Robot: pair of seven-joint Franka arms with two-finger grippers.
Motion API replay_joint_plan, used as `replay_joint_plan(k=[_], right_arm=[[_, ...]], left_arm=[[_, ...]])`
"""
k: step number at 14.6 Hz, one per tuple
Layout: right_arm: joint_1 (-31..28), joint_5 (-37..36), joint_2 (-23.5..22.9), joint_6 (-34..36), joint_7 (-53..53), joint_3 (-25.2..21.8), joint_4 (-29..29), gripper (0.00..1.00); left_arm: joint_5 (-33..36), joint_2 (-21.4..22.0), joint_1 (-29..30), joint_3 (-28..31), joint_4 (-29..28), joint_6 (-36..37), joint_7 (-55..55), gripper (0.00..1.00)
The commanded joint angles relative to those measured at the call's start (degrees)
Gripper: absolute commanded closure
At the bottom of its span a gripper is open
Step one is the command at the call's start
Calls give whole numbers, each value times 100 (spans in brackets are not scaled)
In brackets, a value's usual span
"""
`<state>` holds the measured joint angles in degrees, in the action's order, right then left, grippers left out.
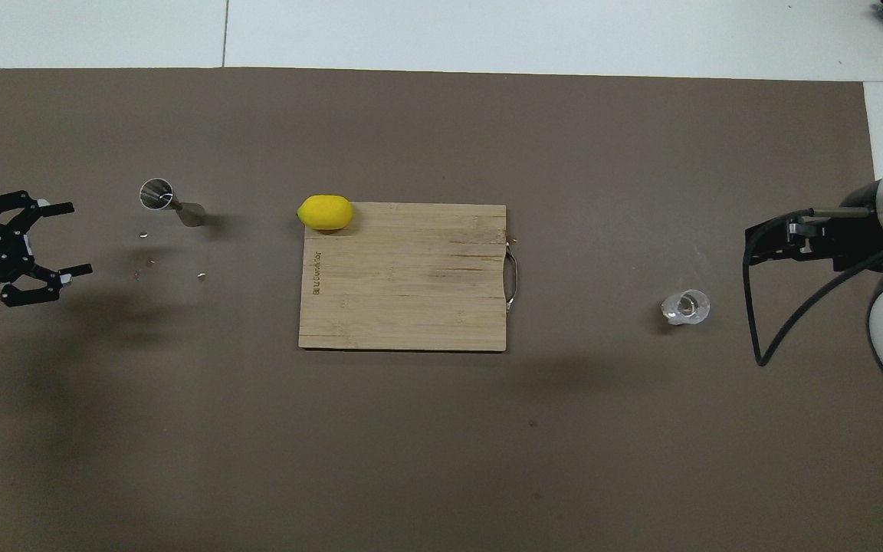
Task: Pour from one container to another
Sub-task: 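Move the left gripper toward the small metal cup, then close the left gripper around the small metal cup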
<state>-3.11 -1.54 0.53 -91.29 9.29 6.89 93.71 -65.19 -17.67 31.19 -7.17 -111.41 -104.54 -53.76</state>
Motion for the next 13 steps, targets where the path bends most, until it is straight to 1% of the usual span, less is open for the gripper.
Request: replay_joint_plan(k=[1, 6, 10, 13], right_arm=[[-59, 13, 26, -21, -138, 32, 51, 0], [-59, 13, 26, -21, -138, 32, 51, 0], [-59, 13, 35, -21, -138, 32, 51, 0], [-59, 13, 35, -21, -138, 32, 51, 0]], left_arm=[[-704, 132, -60, -65, -451, -522, -223, 0], [-1627, 62, -622, -100, -514, -1296, -205, 0], [-1655, 18, -693, -118, -523, -1341, -197, 0], [-1707, 0, -860, -127, -531, -1508, -188, 0]])
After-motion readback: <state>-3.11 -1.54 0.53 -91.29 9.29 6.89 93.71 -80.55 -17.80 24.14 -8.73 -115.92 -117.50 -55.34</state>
